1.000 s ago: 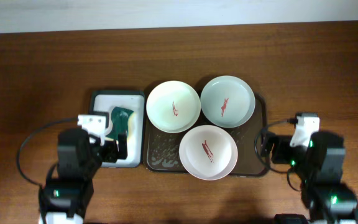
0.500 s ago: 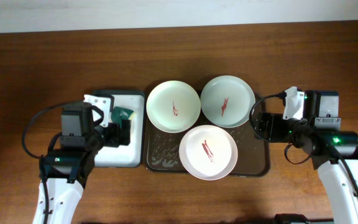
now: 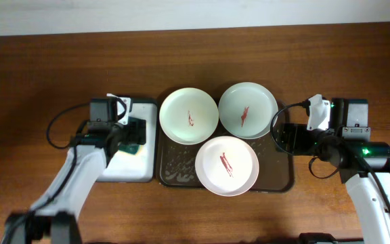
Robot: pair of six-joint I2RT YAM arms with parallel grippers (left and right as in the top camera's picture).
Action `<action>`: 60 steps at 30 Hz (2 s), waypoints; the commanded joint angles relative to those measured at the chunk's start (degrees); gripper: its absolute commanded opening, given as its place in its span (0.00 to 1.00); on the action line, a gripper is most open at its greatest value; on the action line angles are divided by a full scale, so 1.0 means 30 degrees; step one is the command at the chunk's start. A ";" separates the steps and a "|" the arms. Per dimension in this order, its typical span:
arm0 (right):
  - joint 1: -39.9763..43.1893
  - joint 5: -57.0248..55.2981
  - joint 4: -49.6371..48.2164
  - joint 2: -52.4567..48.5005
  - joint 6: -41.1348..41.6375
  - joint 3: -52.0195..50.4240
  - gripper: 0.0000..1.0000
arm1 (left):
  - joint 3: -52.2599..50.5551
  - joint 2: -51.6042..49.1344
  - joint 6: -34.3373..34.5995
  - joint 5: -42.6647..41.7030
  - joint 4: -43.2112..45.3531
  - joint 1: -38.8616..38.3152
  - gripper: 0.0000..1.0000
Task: Clean dirty plates on tray and stack at the side
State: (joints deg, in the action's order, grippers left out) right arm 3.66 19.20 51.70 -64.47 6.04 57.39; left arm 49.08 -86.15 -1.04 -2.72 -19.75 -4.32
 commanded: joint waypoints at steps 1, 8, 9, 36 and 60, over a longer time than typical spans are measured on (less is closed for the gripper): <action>0.0058 0.0182 -0.0007 -0.0015 0.0131 0.0357 0.99 | 0.0240 -0.2514 0.0117 0.0131 0.1035 0.0117 0.89; 0.0058 0.0175 -0.0015 -0.0015 0.0131 0.0357 0.99 | 0.0240 -0.3643 0.0124 0.0124 0.1020 0.0117 0.18; 0.0058 0.0175 -0.0015 -0.0015 0.0131 0.0357 0.99 | 0.0240 -0.3643 0.0124 0.0124 0.0998 0.0117 0.07; -0.2135 0.0568 0.1392 -0.8903 -0.0954 0.0342 0.53 | 0.1086 0.0831 0.1654 -0.0022 -0.3249 0.0117 0.00; -0.4131 0.0605 0.0401 -1.2233 -0.0357 0.0321 0.04 | 0.1086 0.0831 0.2361 -0.0539 -0.3803 0.0117 0.00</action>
State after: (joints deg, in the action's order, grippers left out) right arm -7.99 20.53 52.86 -100.64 4.43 57.49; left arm 51.33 -84.20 5.45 -3.22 -30.74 -4.32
